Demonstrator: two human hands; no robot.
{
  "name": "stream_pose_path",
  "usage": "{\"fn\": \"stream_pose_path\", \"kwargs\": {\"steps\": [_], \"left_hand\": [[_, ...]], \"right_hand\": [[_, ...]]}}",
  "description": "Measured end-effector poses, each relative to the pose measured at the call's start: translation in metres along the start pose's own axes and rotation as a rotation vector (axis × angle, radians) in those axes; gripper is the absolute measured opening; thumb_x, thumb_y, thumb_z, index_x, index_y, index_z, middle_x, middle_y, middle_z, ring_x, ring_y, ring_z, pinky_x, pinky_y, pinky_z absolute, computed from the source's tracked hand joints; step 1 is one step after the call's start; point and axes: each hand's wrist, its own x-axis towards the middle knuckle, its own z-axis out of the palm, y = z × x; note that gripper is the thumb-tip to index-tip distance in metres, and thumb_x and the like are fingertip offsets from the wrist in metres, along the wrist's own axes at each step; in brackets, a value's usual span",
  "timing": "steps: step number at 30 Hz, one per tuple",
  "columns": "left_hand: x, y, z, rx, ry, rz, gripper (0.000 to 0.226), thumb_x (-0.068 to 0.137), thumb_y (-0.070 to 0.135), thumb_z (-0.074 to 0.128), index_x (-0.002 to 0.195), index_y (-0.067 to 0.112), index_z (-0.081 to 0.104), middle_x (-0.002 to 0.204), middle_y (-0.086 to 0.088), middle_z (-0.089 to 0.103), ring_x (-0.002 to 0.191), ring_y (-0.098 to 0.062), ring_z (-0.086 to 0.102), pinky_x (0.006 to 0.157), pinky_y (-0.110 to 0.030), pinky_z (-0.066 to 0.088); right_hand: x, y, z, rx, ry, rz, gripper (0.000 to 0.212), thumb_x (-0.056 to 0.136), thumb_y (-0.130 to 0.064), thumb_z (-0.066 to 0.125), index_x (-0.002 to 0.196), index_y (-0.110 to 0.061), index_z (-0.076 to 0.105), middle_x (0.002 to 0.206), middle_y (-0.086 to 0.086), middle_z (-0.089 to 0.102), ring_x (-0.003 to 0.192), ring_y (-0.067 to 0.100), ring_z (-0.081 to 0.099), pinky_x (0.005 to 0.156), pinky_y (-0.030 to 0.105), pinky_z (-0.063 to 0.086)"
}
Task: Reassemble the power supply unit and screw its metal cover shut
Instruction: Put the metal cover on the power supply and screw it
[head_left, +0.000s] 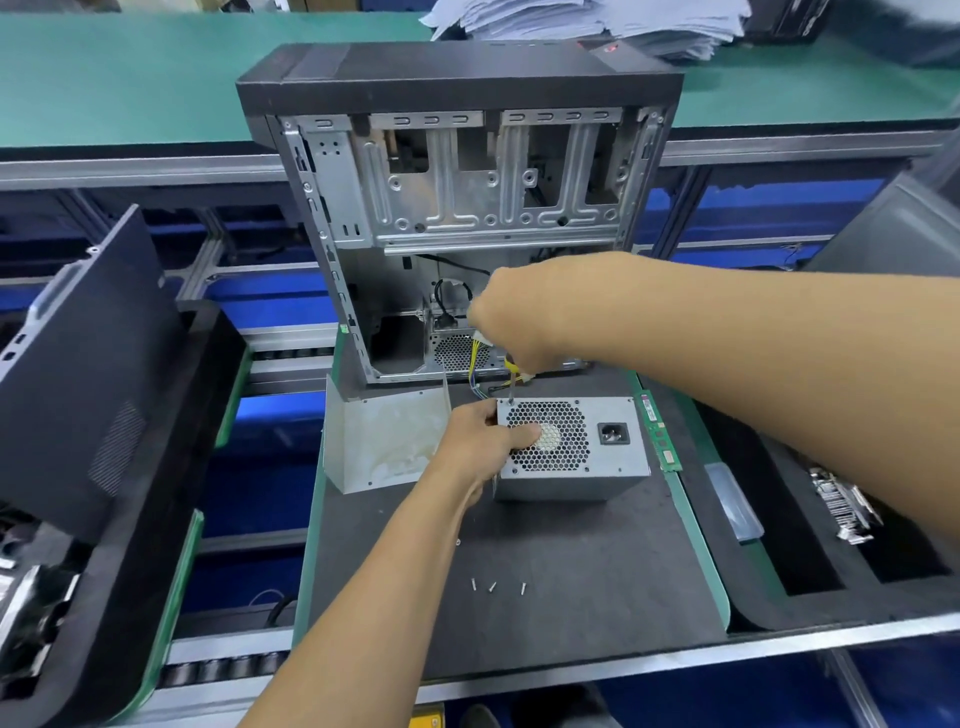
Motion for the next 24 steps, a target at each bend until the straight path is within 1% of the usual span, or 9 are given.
{"fn": "stream_pose_path", "kwargs": {"steps": [3, 7, 10, 13, 15, 18, 20, 22, 24], "left_hand": [[0.000, -0.001, 0.000, -0.004, 0.000, 0.008, 0.019, 0.083, 0.000, 0.076, 0.101, 0.005, 0.072, 0.096, -0.009, 0.077, 0.090, -0.028, 0.074, 0.087, -0.044, 0.059], [0.000, 0.002, 0.001, -0.002, 0.010, 0.003, 0.017, 0.083, 0.000, 0.076, 0.100, 0.004, 0.073, 0.096, -0.011, 0.077, 0.094, -0.030, 0.074, 0.090, -0.046, 0.058], [0.002, 0.004, 0.002, -0.014, 0.019, 0.003, 0.015, 0.082, -0.001, 0.077, 0.094, 0.008, 0.072, 0.094, -0.010, 0.077, 0.089, -0.029, 0.074, 0.086, -0.043, 0.060], [0.002, 0.003, 0.001, -0.005, 0.015, 0.005, 0.015, 0.081, -0.001, 0.078, 0.089, 0.011, 0.071, 0.092, -0.008, 0.077, 0.085, -0.026, 0.074, 0.083, -0.040, 0.060], [0.002, 0.002, 0.001, 0.006, 0.017, 0.007, 0.014, 0.082, 0.000, 0.078, 0.089, 0.010, 0.072, 0.092, -0.008, 0.077, 0.086, -0.026, 0.074, 0.083, -0.039, 0.060], [0.002, 0.001, 0.001, 0.014, 0.020, 0.013, 0.013, 0.082, 0.001, 0.078, 0.088, 0.010, 0.072, 0.089, -0.007, 0.077, 0.081, -0.023, 0.074, 0.081, -0.037, 0.060], [0.003, 0.002, 0.001, 0.010, 0.018, 0.014, 0.013, 0.082, 0.000, 0.078, 0.087, 0.010, 0.071, 0.086, -0.005, 0.077, 0.077, -0.020, 0.073, 0.077, -0.034, 0.060], [0.003, 0.003, 0.001, 0.010, 0.017, 0.014, 0.014, 0.081, -0.001, 0.078, 0.086, 0.011, 0.072, 0.086, -0.006, 0.077, 0.078, -0.022, 0.073, 0.078, -0.036, 0.060], [0.003, 0.003, 0.002, -0.002, 0.018, 0.003, 0.014, 0.081, -0.001, 0.078, 0.089, 0.009, 0.072, 0.091, -0.009, 0.077, 0.086, -0.028, 0.074, 0.085, -0.043, 0.060]], "right_hand": [[-0.002, -0.003, 0.007, -0.002, 0.139, -0.047, 0.018, 0.093, -0.009, 0.055, 0.111, -0.010, 0.055, 0.074, 0.002, 0.021, 0.069, 0.027, 0.044, 0.059, 0.036, 0.039], [-0.001, -0.007, 0.012, 0.161, 0.113, 0.036, 0.016, 0.094, -0.028, 0.057, 0.104, -0.016, 0.055, 0.082, 0.005, 0.037, 0.076, 0.032, 0.049, 0.064, 0.035, 0.044], [-0.002, 0.004, 0.010, 0.205, -0.002, 0.108, 0.028, 0.094, -0.041, 0.061, 0.096, -0.014, 0.052, 0.084, 0.006, 0.045, 0.071, 0.027, 0.051, 0.055, 0.030, 0.040], [-0.005, 0.012, 0.009, 0.129, 0.014, 0.053, 0.016, 0.092, -0.018, 0.060, 0.082, -0.015, 0.047, 0.084, 0.005, 0.040, 0.073, 0.026, 0.055, 0.058, 0.032, 0.043], [-0.005, 0.012, 0.011, 0.102, 0.085, 0.044, 0.027, 0.091, -0.008, 0.056, 0.074, -0.014, 0.037, 0.078, 0.004, 0.031, 0.060, 0.023, 0.043, 0.062, 0.036, 0.043], [-0.002, 0.013, 0.012, 0.069, 0.117, 0.068, 0.012, 0.097, -0.020, 0.056, 0.096, -0.010, 0.049, 0.074, 0.003, 0.021, 0.062, 0.024, 0.037, 0.063, 0.037, 0.040], [0.001, 0.014, 0.013, 0.118, 0.071, 0.099, 0.025, 0.098, -0.029, 0.055, 0.113, -0.010, 0.054, 0.076, 0.002, 0.024, 0.071, 0.029, 0.046, 0.062, 0.037, 0.040], [0.004, 0.013, 0.011, 0.123, 0.048, 0.086, 0.031, 0.098, -0.036, 0.054, 0.118, -0.012, 0.056, 0.077, 0.001, 0.025, 0.079, 0.033, 0.053, 0.062, 0.037, 0.041], [0.003, 0.009, 0.010, 0.090, 0.028, 0.033, 0.023, 0.094, -0.035, 0.060, 0.109, -0.018, 0.053, 0.081, 0.001, 0.028, 0.085, 0.034, 0.057, 0.064, 0.039, 0.045]]}}
